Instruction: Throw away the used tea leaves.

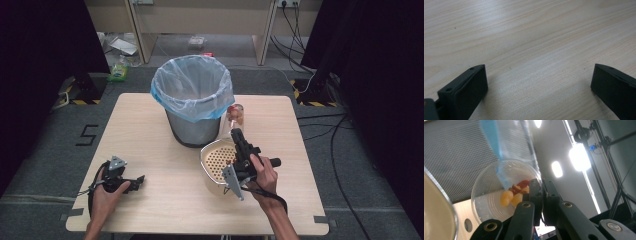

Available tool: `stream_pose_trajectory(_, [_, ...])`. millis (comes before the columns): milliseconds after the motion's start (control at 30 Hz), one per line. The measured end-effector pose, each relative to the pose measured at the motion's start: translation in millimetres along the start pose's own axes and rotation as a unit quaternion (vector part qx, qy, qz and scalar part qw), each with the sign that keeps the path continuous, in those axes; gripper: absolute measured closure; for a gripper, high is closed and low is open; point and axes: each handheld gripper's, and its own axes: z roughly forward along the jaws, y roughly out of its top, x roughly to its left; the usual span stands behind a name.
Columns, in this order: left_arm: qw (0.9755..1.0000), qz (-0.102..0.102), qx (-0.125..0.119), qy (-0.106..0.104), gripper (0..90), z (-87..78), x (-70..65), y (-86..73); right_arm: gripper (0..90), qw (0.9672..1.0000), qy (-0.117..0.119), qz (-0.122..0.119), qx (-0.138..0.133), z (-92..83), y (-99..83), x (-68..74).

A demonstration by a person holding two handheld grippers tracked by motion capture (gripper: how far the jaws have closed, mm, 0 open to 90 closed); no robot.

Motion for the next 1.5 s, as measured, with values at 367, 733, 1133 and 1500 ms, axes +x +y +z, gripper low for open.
stream_pose_trajectory(367, [1.0000, 0.000, 0.000, 0.000, 0.0, -0.2, -0.1, -0.2, 87.6, 0.9996, -0.024, -0.013, -0.004, -4.6, 2.1, -0.4])
stream_pose_trajectory(733, [1.0000, 0.001, 0.000, 0.000, 0.0, -0.4, -0.3, -0.4, 87.7, 0.9985, -0.029, -0.045, -0.009, -9.6, 2.9, 8.3])
stream_pose_trajectory(1133, [1.0000, 0.000, 0.000, 0.000, 0.0, -0.5, -0.4, -0.6, 88.0, 0.9976, -0.030, -0.061, -0.016, -9.3, 9.7, 16.0])
stream_pose_trajectory(1500, [1.0000, -0.001, 0.000, 0.000, 0.0, -0.6, -0.4, -0.6, 88.0, 0.9964, -0.044, -0.071, -0.017, -10.8, 10.1, 18.0])
